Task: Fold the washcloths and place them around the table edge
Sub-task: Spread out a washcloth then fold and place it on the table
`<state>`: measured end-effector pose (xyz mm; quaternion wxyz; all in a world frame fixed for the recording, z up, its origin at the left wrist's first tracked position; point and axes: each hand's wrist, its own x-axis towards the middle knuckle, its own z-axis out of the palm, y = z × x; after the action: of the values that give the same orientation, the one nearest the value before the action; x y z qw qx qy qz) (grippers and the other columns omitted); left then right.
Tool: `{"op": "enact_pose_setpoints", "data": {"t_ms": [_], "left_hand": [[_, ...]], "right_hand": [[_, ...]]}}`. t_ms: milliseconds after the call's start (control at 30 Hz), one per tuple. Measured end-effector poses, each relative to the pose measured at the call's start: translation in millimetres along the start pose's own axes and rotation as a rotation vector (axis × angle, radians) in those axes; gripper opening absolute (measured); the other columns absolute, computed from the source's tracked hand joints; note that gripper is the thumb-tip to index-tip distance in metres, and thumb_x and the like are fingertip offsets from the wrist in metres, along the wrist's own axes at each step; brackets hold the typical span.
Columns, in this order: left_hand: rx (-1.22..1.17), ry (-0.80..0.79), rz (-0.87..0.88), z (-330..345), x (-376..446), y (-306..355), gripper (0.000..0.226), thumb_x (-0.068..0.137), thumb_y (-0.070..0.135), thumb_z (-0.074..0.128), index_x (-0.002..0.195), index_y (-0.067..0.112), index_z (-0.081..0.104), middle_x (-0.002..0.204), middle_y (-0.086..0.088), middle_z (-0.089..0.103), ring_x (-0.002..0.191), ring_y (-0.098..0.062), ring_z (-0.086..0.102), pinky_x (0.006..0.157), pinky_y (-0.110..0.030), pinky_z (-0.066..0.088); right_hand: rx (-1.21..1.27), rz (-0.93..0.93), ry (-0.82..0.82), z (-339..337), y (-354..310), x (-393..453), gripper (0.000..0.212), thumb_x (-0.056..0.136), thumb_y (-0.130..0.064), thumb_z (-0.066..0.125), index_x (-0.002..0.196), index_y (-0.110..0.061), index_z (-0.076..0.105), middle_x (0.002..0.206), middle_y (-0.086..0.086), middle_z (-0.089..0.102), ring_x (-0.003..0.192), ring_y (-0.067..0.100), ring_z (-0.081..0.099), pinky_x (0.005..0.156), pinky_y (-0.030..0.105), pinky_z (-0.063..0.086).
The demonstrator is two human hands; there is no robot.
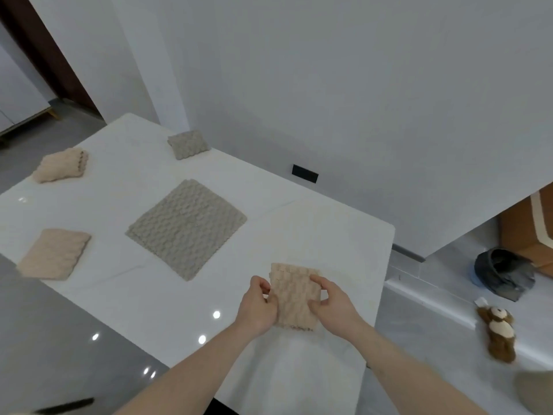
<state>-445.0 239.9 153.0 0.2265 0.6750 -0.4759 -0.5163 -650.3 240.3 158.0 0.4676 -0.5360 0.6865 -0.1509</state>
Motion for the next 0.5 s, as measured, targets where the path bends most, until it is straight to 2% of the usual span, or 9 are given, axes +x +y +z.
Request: {"op": "enact_pose_setpoints", "data": {"t_ms": [133, 200, 267, 333, 400, 500], "left_hand": [[0.02, -0.006, 0.014, 47.1, 4.3, 5.0, 0.014, 0.097, 0.013, 0.044, 0.094, 0.025, 0.037, 0.093, -0.011, 0.065, 0.06, -0.017, 0.056, 0.05, -0.033, 0.043], [0.035, -0.032, 0.012, 65.9, 11.1, 8.8, 0.018, 0.097, 0.01, 0.041, 0.094, 0.028, 0.037, 0.09, -0.01, 0.065, 0.057, -0.016, 0.053, 0.05, -0.033, 0.043], [0.042, -0.061, -0.009, 80.6, 19.1, 15.7, 0.02, 0.096, 0.01, 0.04, 0.096, 0.03, 0.04, 0.088, -0.005, 0.064, 0.06, -0.015, 0.052, 0.053, -0.032, 0.045], [0.049, -0.097, -0.024, 94.1, 31.7, 24.6, 0.021, 0.096, 0.01, 0.042, 0.104, 0.028, 0.044, 0.1, 0.003, 0.062, 0.068, -0.015, 0.058, 0.059, -0.03, 0.05], [0.044, -0.13, -0.022, 103.7, 44.6, 33.4, 0.028, 0.093, 0.01, 0.045, 0.114, 0.029, 0.048, 0.114, 0.008, 0.06, 0.078, -0.015, 0.063, 0.071, -0.032, 0.056], [0.022, -0.123, 0.0, 120.0, 70.0, 49.1, 0.034, 0.096, 0.019, 0.049, 0.129, 0.028, 0.05, 0.116, 0.007, 0.064, 0.081, -0.013, 0.065, 0.082, -0.035, 0.058]], "right_hand": [[-0.022, 0.003, -0.021, -28.2, 30.3, 15.5, 0.059, 0.088, -0.025, 0.063, 0.143, -0.034, 0.045, 0.133, -0.011, 0.051, 0.106, 0.018, 0.064, 0.099, 0.039, 0.052], [-0.04, 0.005, -0.031, -40.0, 40.6, 25.0, 0.059, 0.089, -0.025, 0.062, 0.144, -0.034, 0.043, 0.133, -0.011, 0.049, 0.099, 0.016, 0.061, 0.097, 0.037, 0.053], [-0.066, 0.016, -0.026, -50.8, 47.7, 35.0, 0.059, 0.09, -0.024, 0.06, 0.145, -0.034, 0.041, 0.136, -0.009, 0.047, 0.102, 0.016, 0.061, 0.096, 0.032, 0.05], [-0.106, 0.02, -0.016, -61.5, 54.3, 47.7, 0.06, 0.091, -0.021, 0.058, 0.147, -0.032, 0.039, 0.138, -0.006, 0.045, 0.108, 0.014, 0.059, 0.093, 0.025, 0.044], [-0.129, 0.017, 0.004, -71.6, 56.9, 60.1, 0.061, 0.092, -0.019, 0.057, 0.148, -0.031, 0.037, 0.141, -0.003, 0.043, 0.11, 0.015, 0.056, 0.09, 0.023, 0.043], [-0.163, 0.013, 0.031, -91.7, 59.6, 85.2, 0.062, 0.094, -0.016, 0.055, 0.151, -0.027, 0.035, 0.145, 0.002, 0.039, 0.103, 0.017, 0.057, 0.084, 0.025, 0.044]]}}
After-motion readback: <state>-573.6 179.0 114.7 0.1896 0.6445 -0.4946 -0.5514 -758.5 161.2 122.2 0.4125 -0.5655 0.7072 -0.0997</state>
